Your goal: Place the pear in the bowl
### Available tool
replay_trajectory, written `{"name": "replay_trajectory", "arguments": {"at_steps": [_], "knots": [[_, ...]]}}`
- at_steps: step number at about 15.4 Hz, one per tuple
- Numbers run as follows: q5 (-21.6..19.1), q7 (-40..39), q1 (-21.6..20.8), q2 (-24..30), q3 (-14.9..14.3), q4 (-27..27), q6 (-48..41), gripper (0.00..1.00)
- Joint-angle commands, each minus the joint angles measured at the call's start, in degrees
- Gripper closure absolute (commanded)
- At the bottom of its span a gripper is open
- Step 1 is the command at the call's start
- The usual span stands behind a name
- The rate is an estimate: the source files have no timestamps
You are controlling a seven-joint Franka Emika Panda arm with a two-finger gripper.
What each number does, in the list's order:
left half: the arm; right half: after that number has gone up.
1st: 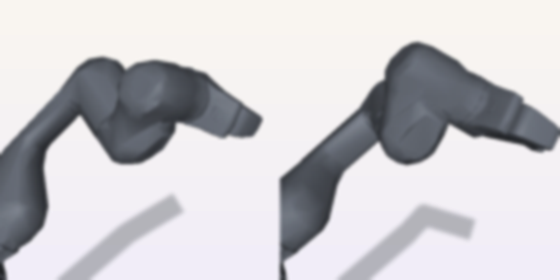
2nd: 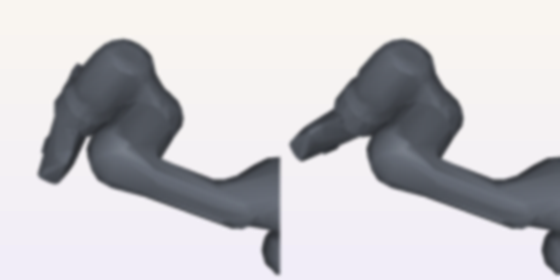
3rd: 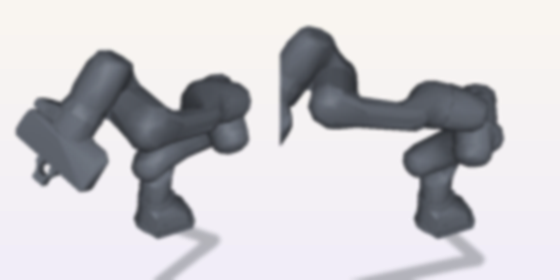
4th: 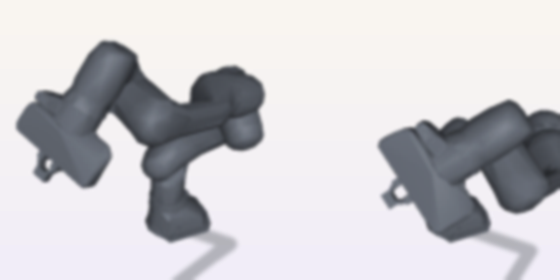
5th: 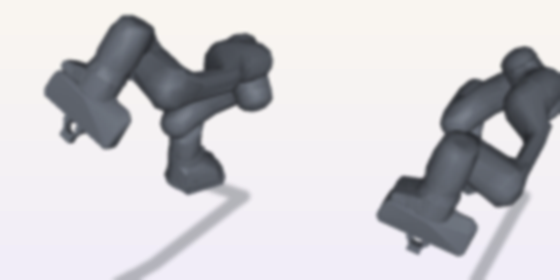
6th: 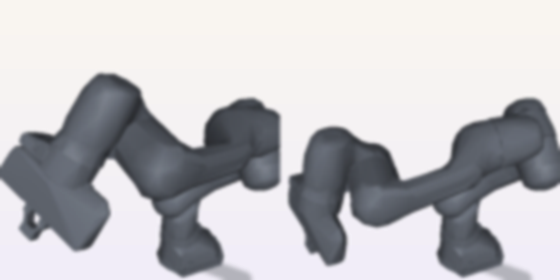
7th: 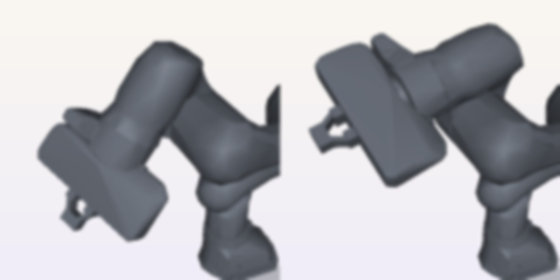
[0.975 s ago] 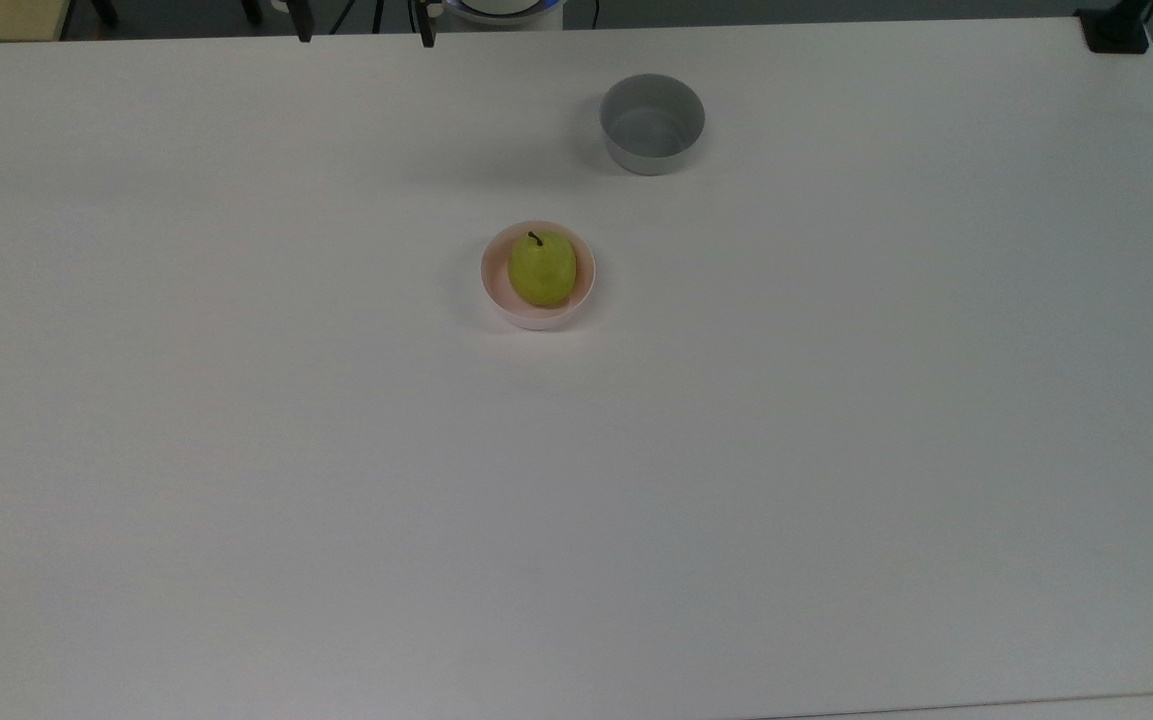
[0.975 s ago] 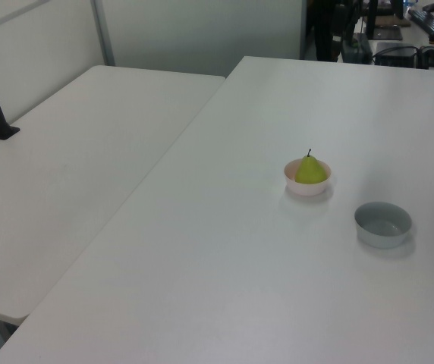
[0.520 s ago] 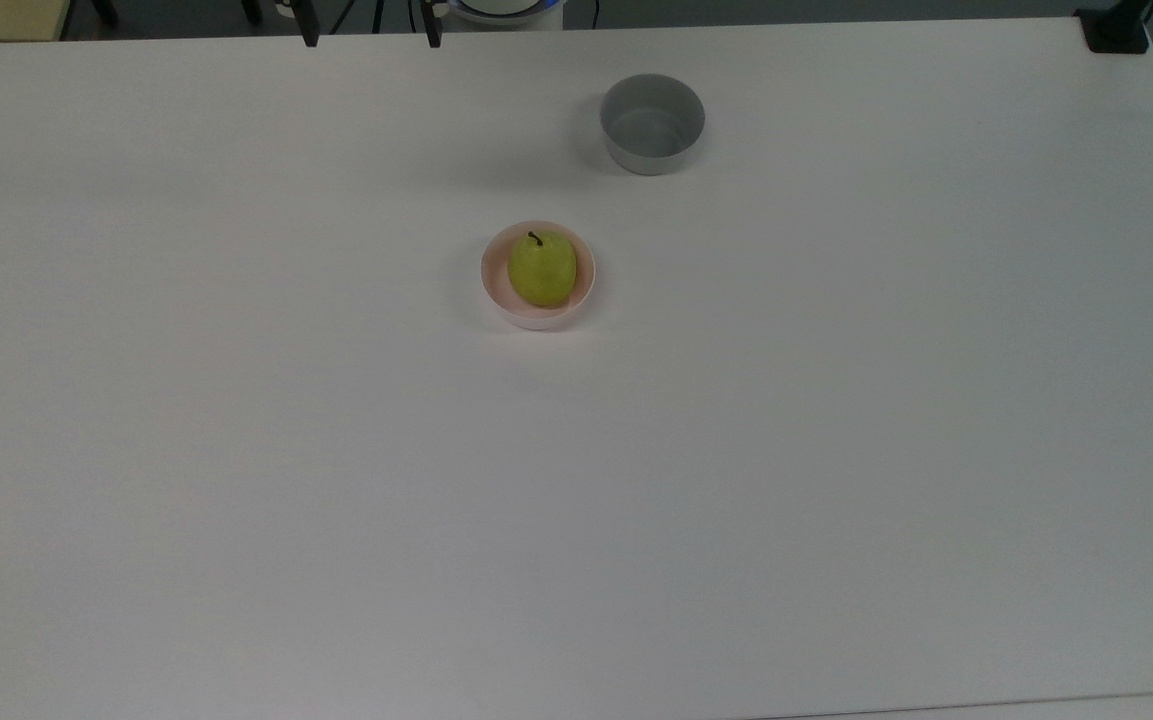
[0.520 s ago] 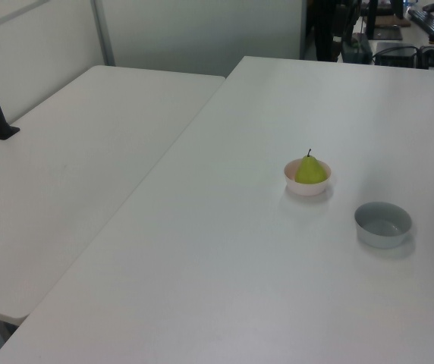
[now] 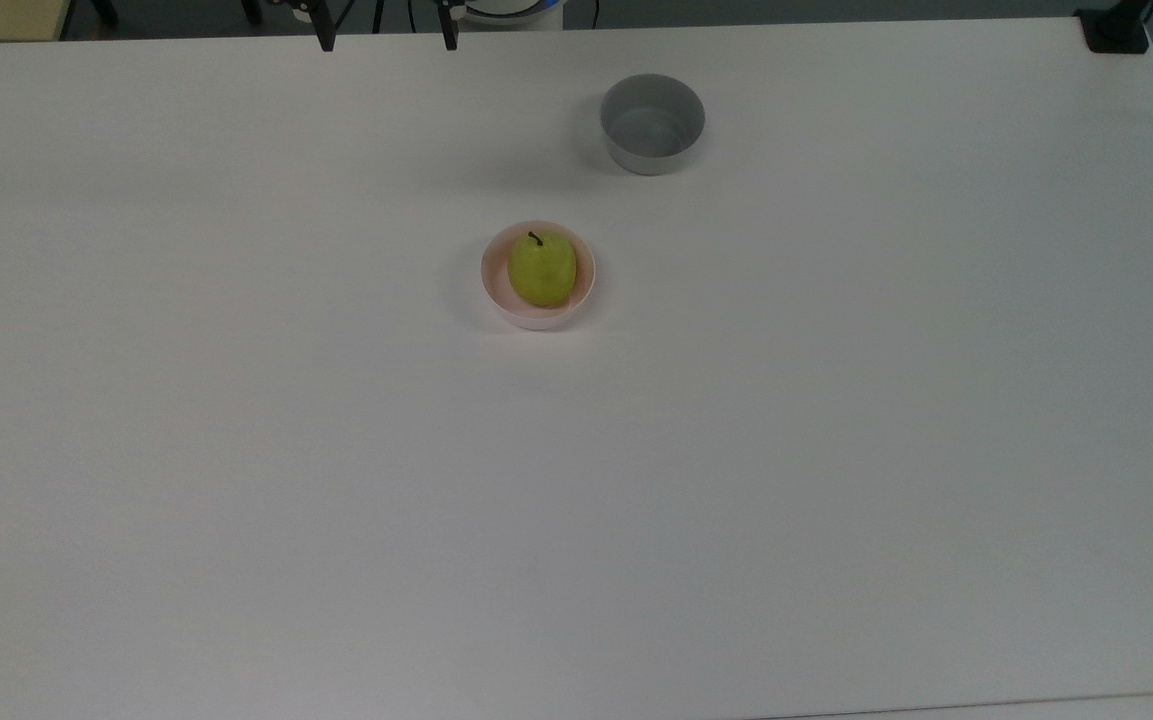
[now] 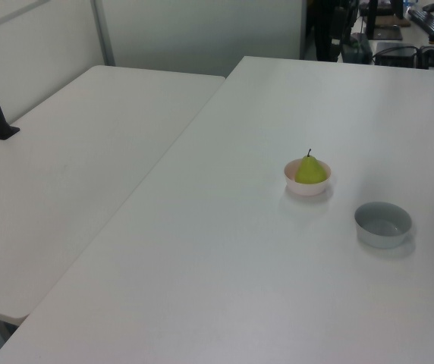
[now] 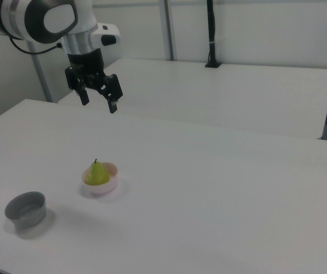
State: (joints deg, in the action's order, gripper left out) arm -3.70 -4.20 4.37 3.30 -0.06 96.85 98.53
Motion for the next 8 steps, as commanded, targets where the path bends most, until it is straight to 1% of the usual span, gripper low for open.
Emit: {"name": "replay_trajectory", "arguments": {"at_steps": [1, 3, 8], "knots": [[-0.61, -0.02, -0.94, -0.66, -0.91, -0.43, -0.89, 0.0], [-0.52, -0.02, -2.34, -0.75, -2.39, -0.52, -0.89, 0.0], [-0.43, -0.02, -2.61, -0.84, -2.58, -0.52, -0.89, 0.0]]}}
